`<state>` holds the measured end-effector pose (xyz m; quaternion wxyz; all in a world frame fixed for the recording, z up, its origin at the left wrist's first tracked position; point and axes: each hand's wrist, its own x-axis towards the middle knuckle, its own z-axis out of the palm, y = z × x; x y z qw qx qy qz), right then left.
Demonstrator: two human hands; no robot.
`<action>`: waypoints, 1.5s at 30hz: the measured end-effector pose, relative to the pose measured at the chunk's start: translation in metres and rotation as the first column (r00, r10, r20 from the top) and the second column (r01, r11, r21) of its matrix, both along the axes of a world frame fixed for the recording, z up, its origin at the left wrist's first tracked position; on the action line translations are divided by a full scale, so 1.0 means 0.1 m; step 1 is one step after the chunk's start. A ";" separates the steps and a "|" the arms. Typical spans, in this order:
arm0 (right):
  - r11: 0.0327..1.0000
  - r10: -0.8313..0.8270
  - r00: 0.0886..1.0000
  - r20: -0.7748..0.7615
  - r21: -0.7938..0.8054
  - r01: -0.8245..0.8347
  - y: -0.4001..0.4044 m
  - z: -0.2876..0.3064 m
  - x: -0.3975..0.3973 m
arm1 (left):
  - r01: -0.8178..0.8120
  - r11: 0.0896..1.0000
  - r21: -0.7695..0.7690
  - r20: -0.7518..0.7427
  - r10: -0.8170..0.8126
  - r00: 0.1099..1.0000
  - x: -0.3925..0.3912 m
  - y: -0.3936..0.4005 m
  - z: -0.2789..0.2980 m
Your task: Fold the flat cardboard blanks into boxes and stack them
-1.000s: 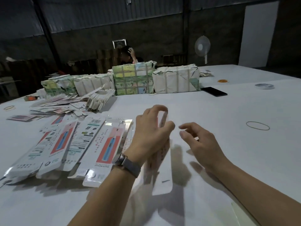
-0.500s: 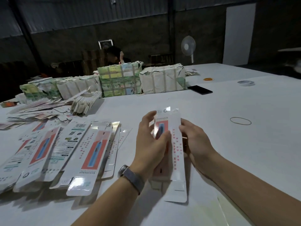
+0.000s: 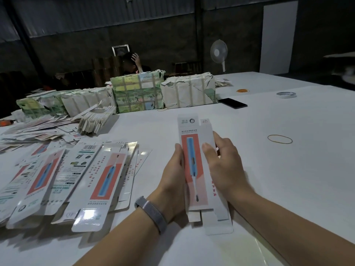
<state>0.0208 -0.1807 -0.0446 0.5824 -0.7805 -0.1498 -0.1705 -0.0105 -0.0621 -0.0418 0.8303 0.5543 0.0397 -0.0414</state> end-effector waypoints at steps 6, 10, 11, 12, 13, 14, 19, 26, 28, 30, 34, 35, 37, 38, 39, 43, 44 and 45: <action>0.997 0.001 0.999 -0.037 -0.080 -0.004 0.00 0.06 -0.05 | 0.050 0.997 -0.053 0.006 -0.050 0.999 0.00 0.01 0.02; 0.991 0.072 0.994 -0.087 -0.110 -0.081 0.00 0.09 -0.08 | 0.042 0.999 -0.017 0.041 -0.041 0.998 0.00 0.04 0.05; 0.988 0.098 0.988 -0.119 -0.103 -0.111 0.01 0.08 -0.09 | 0.028 1.000 -0.008 0.060 -0.028 0.998 0.01 0.05 0.06; 0.985 0.133 0.979 -0.152 -0.088 -0.147 0.01 0.07 -0.11 | 0.016 1.000 0.003 0.077 -0.016 0.997 0.01 0.05 0.06; 0.981 0.169 0.970 -0.177 -0.066 -0.183 0.01 0.05 -0.11 | 0.002 1.000 0.017 0.090 -0.003 0.996 0.00 0.05 0.07; 0.977 0.199 0.961 -0.192 -0.043 -0.211 0.01 0.04 -0.12 | -0.014 0.999 0.032 0.100 0.011 0.995 0.00 0.04 0.07; 0.949 0.311 0.933 -0.184 0.121 -0.292 0.02 0.01 -0.09 | -0.038 0.998 0.056 0.128 0.030 0.991 -0.03 -0.02 0.10; 0.979 0.202 0.973 -0.107 0.030 -0.200 0.05 0.05 -0.11 | -0.053 0.997 0.051 0.128 0.046 0.991 -0.01 -0.05 0.14; 0.983 0.186 0.982 -0.017 0.001 -0.186 0.05 0.05 -0.12 | -0.081 0.996 0.031 0.104 0.077 0.992 -0.03 -0.07 0.16; 0.979 0.202 0.979 0.028 -0.033 -0.201 0.05 0.04 -0.13 | -0.168 0.986 0.011 0.106 0.166 0.980 -0.02 -0.07 0.15; 0.957 0.279 0.960 -0.002 -0.086 -0.278 0.00 0.05 -0.12 | -0.270 0.963 0.025 0.164 0.262 0.951 0.01 0.02 0.15; 0.949 0.298 0.955 -0.017 -0.100 -0.298 0.00 0.05 -0.12 | -0.271 0.962 0.024 0.161 0.264 0.951 0.00 0.03 0.15; 0.939 0.310 0.949 -0.050 -0.138 -0.314 0.00 0.05 -0.14 | -0.284 0.959 0.018 0.156 0.277 0.948 0.01 0.04 0.14; 0.937 0.305 0.950 -0.065 -0.160 -0.312 0.00 0.05 -0.15 | -0.290 0.957 0.018 0.153 0.284 0.947 0.00 0.03 0.14; 0.934 0.297 0.952 -0.075 -0.185 -0.305 0.01 0.05 -0.15 | -0.291 0.957 0.017 0.150 0.285 0.947 0.01 0.03 0.14; 0.913 0.227 0.974 -0.010 -0.345 -0.217 0.01 0.04 -0.13 | -0.216 0.976 -0.025 0.147 0.218 0.965 0.03 0.02 0.13; 0.908 0.207 0.978 0.021 -0.375 -0.185 0.01 0.04 -0.14 | -0.190 0.980 -0.056 0.152 0.197 0.969 0.04 0.01 0.13; 0.907 0.195 0.980 0.045 -0.389 -0.162 0.02 0.04 -0.14 | -0.170 0.981 -0.091 0.160 0.183 0.970 0.05 0.01 0.13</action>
